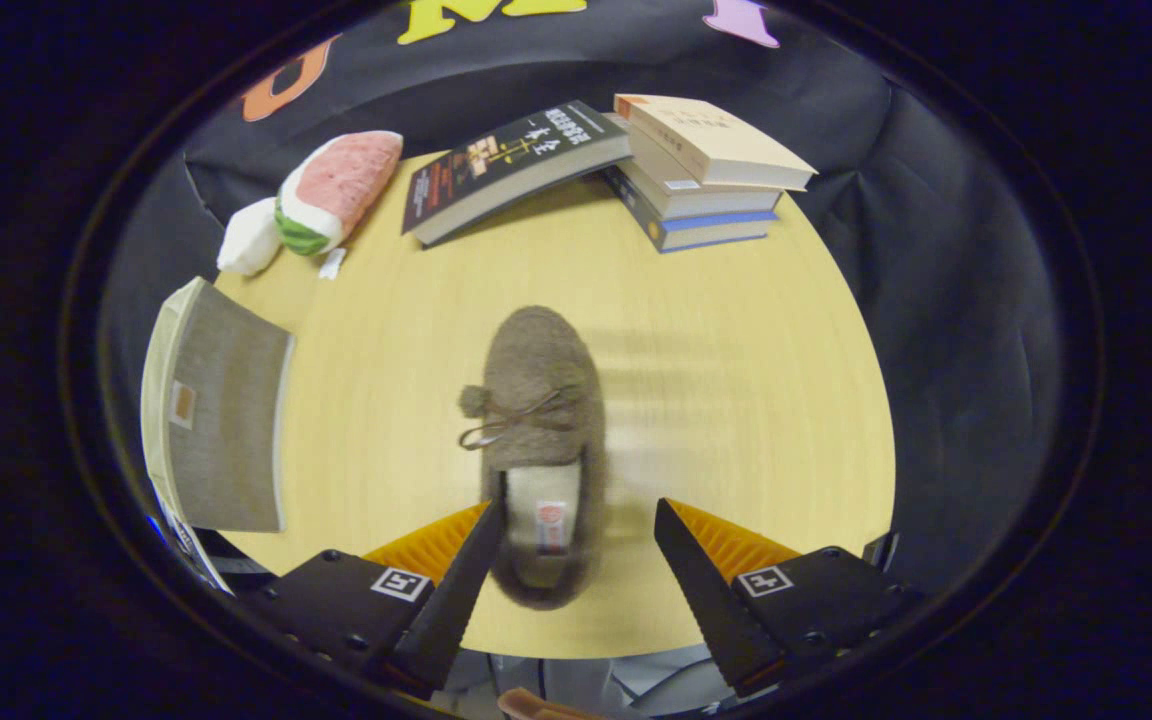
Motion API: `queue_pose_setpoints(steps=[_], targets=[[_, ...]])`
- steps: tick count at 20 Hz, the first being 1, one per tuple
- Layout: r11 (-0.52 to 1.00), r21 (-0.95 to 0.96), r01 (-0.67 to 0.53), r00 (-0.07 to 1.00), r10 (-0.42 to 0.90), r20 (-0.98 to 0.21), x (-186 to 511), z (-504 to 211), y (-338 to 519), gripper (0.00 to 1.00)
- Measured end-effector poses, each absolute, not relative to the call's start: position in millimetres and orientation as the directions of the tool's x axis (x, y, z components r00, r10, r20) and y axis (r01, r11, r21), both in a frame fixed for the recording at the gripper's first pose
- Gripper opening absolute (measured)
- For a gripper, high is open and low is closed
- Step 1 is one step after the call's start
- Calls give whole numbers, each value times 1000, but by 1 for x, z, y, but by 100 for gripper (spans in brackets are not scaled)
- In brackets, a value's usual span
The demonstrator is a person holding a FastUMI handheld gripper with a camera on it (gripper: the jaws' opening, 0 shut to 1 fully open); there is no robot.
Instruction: Open the storage box then place both shoes into the box .Put the left shoe in first, then the right shoe, with the right side of both shoes facing outward in a uniform manner.
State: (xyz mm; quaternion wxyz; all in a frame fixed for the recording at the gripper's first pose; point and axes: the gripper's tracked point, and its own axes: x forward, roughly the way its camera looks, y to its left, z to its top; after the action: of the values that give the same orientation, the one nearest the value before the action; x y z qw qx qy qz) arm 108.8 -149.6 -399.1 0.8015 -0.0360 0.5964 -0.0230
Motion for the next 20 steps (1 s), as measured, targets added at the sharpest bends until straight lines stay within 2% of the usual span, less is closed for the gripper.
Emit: queue_pose_setpoints(steps=[4,7,10,11,13,16,20], targets=[[984,-177,-18,256,-167,-952,120,-428,-182,93],[997,-80,-5,222,-77,-972,119,-447,-172,85],[1000,25,-1,225,24,-974,122,-453,-155,37],[999,45,-20,223,48,-974,120,-453,-148,32],[998,36,-53,238,48,-970,122,-455,-149,10],[998,61,-29,268,66,-961,122,-452,-151,1],[991,127,43,274,110,-955,109,-441,-150,0]])
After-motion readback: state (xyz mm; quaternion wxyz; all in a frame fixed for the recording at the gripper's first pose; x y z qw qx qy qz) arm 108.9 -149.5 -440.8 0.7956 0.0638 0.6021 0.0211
